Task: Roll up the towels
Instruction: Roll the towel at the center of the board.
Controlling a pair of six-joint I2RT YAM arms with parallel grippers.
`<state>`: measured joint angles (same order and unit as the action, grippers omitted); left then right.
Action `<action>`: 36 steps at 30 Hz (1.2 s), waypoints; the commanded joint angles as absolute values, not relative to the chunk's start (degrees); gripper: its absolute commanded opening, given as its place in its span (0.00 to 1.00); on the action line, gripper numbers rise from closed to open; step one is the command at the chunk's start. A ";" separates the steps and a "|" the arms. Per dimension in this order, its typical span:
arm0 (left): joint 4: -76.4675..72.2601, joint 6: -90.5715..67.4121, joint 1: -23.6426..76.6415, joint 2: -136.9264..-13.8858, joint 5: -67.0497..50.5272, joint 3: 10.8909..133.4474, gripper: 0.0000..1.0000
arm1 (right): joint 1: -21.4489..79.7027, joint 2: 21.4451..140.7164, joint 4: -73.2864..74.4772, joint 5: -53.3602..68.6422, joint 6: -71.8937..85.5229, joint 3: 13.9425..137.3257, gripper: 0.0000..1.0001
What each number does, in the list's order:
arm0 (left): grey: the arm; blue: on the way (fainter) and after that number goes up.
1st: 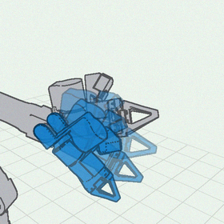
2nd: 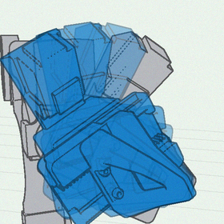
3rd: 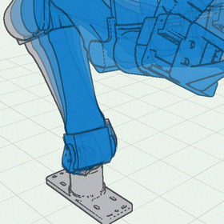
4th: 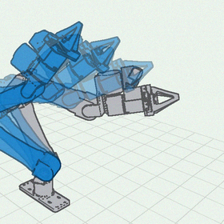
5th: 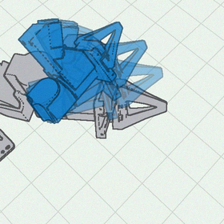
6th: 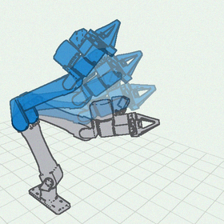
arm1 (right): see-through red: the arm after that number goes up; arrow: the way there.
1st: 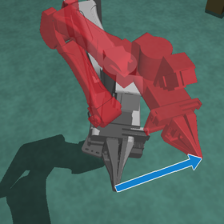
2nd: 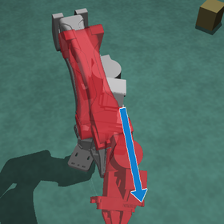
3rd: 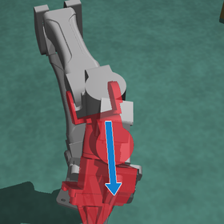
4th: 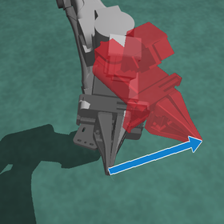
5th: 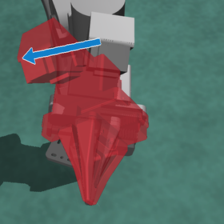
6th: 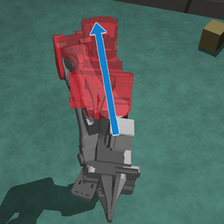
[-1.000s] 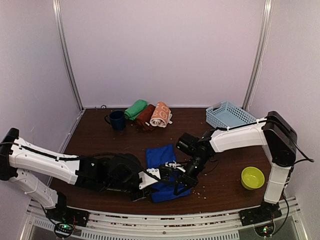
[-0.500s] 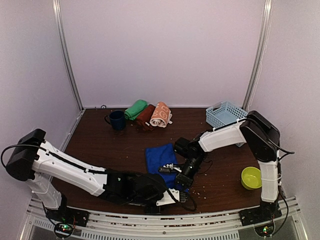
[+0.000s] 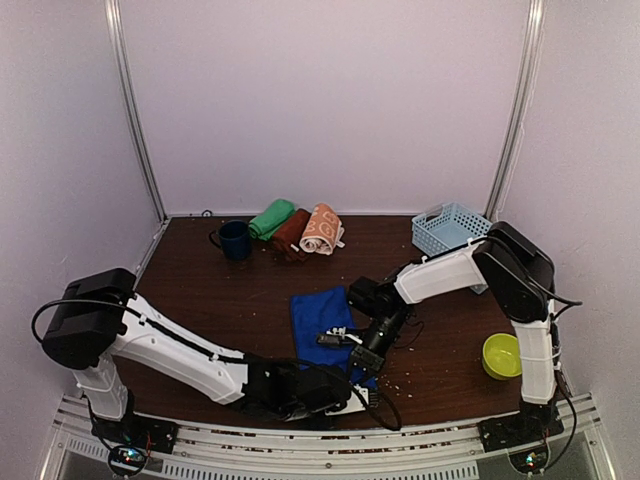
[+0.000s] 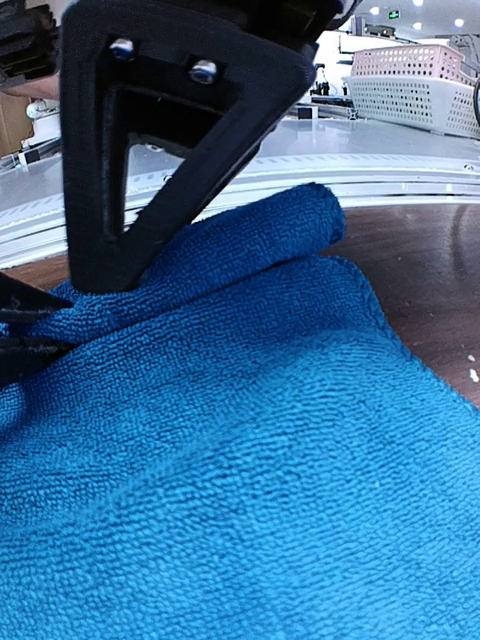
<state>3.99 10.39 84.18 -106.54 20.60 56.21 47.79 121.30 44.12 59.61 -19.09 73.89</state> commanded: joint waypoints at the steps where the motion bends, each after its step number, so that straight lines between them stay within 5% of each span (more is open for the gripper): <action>1: 3.87 10.70 84.11 -111.22 24.22 57.53 0.39 | 47.88 123.15 44.55 57.11 -19.84 73.65 0.00; 4: 6.63 9.98 84.11 -114.31 26.71 59.65 0.34 | 47.85 122.69 45.82 57.42 -20.75 74.02 0.01; 14: 9.72 8.52 82.83 -112.54 14.65 58.98 0.01 | 42.94 113.21 56.65 57.18 -27.05 80.83 0.29; 21: 11.69 4.82 74.39 -109.30 -9.89 61.96 0.00 | 33.29 97.10 53.93 52.50 -25.94 80.41 0.35; 28: 15.45 1.70 63.36 -118.29 -38.84 68.34 0.00 | 28.74 70.09 37.97 49.37 -23.51 67.62 0.32; 33: 7.09 -5.95 57.75 -122.62 -54.58 66.89 0.01 | 29.52 67.32 52.64 58.28 -34.68 68.83 0.31; 36: 2.21 -10.40 56.09 -123.39 -58.22 65.61 0.02 | 35.72 65.39 52.59 50.82 -35.83 66.09 0.30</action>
